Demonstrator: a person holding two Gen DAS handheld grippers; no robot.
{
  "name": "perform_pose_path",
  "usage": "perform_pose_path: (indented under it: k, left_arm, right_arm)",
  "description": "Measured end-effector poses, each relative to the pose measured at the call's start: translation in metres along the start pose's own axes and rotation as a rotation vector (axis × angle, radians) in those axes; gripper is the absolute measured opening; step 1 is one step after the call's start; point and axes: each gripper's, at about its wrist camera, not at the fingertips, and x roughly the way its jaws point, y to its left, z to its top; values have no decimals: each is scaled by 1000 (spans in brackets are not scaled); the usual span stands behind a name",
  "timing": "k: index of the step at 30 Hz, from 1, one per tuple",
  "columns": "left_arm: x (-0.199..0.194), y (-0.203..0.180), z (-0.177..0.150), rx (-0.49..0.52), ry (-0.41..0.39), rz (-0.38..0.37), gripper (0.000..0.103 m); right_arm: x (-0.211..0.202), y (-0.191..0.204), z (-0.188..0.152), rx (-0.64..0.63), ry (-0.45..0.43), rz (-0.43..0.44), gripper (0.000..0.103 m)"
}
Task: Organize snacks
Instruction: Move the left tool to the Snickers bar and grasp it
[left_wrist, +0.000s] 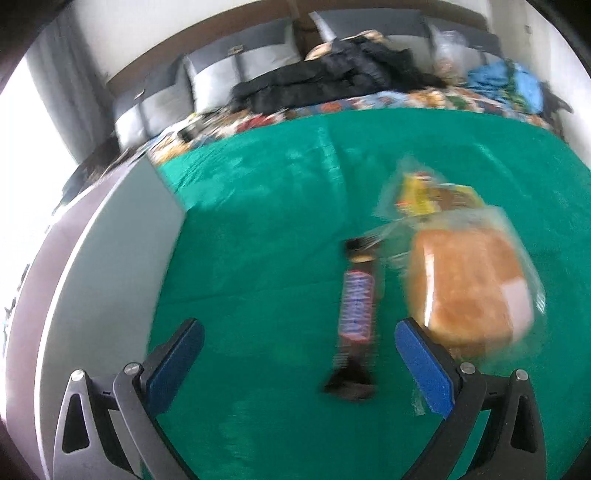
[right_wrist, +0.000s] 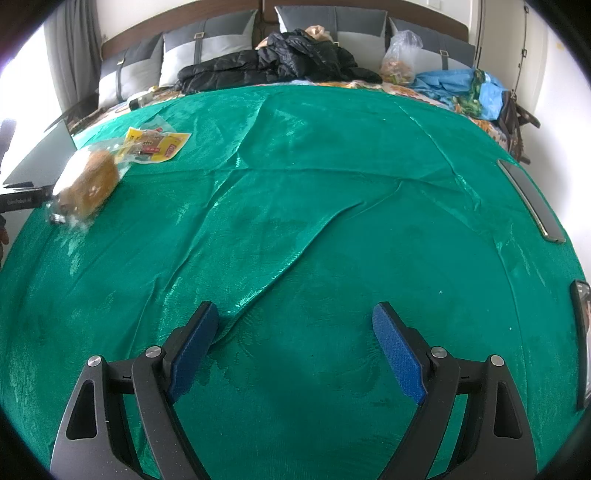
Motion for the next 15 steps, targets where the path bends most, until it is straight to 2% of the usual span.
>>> perform_pose_path:
  k: [4, 6, 8, 11, 15]
  left_arm:
    - [-17, -49, 2, 90, -42, -86, 102]
    - [-28, -73, 3, 128, -55, -156, 102]
    - [-38, -86, 4, 149, -67, -195, 102]
    - [-49, -81, 6, 97, -59, -249, 102]
    - [-53, -37, 4, -32, -26, -278, 102]
  right_arm:
    - [0, 0, 0, -1, 0, 0, 89]
    - [0, 0, 0, -1, 1, 0, 89]
    - [0, 0, 0, -1, 1, 0, 89]
    - [0, 0, 0, -1, 1, 0, 89]
    - [0, 0, 0, -1, 1, 0, 89]
